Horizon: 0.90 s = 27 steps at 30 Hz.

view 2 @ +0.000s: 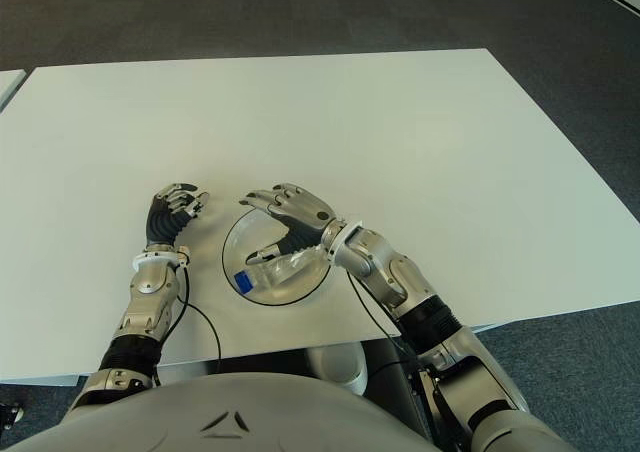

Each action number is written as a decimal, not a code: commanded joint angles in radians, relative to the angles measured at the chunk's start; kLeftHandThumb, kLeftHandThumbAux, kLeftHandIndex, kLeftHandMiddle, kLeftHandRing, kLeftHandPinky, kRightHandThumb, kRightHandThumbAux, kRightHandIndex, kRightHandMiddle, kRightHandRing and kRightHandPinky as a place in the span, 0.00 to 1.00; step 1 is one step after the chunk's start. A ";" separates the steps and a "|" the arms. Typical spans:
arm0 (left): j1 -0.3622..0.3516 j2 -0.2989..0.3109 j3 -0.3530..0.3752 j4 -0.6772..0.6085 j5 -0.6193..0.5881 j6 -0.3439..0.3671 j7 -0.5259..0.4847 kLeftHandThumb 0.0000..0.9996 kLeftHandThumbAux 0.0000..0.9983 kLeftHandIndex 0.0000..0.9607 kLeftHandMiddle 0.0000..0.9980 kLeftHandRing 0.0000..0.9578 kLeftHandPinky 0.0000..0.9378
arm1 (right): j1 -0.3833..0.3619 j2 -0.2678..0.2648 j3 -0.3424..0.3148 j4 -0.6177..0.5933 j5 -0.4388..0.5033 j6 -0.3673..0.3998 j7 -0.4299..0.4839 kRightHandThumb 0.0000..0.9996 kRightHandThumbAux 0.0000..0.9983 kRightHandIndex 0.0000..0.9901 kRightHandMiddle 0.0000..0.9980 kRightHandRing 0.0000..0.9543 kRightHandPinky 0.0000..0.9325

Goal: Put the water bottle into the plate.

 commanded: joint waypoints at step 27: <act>0.005 0.001 -0.002 0.023 0.012 -0.003 0.010 0.71 0.72 0.45 0.65 0.67 0.67 | 0.075 0.086 -0.126 -0.021 0.063 0.041 -0.186 0.15 0.42 0.00 0.00 0.00 0.00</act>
